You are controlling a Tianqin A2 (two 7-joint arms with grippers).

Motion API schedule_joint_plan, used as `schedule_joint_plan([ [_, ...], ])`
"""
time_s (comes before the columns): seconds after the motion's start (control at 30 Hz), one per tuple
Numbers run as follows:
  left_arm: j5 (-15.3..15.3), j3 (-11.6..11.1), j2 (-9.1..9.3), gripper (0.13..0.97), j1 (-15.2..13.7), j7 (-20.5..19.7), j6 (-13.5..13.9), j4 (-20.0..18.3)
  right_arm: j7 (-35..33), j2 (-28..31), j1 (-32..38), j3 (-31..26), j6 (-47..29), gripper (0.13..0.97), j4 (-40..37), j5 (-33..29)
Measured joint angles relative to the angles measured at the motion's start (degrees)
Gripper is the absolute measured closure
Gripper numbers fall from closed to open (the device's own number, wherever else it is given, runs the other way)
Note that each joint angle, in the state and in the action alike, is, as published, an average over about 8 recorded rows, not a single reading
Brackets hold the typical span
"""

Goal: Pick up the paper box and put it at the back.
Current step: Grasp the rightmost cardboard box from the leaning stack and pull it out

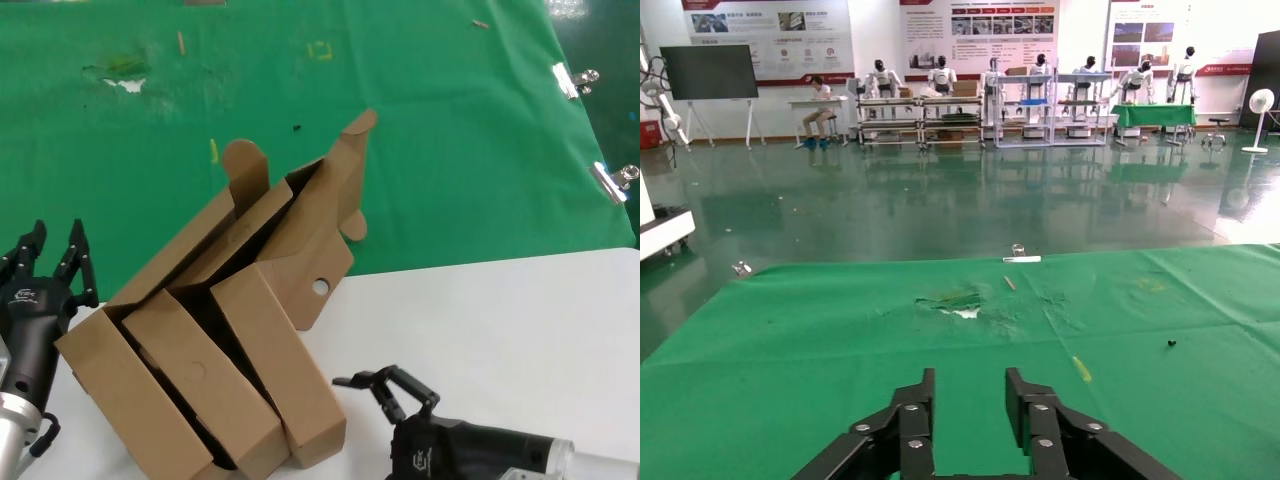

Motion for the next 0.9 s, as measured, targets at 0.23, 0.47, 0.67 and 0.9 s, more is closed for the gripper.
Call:
schedule_joint_plan([
  [0.23,0.0,0.0,0.0,0.841,0.0,0.0,0.0,0.0,-0.07,0.03,0.61,-1.78,-0.09,0.332,-0.72,-0.16],
  [0.47,0.0,0.0,0.0,0.909,0.0,0.0,0.0,0.0,-0.12,0.45,0.47,-2.48,0.01,0.465,-0.9,0.1],
  [0.67,0.0,0.0,0.0,0.932,0.0,-0.01,0.0,0.0,-0.2,0.99,0.21,-2.72,-0.03,0.628,-1.18,0.37],
  [0.9,0.01,0.0,0.0,0.954,0.0,-0.01,0.0,0.0,-0.4,1.45,-0.11,-2.61,0.0,0.702,-1.65,0.84],
])
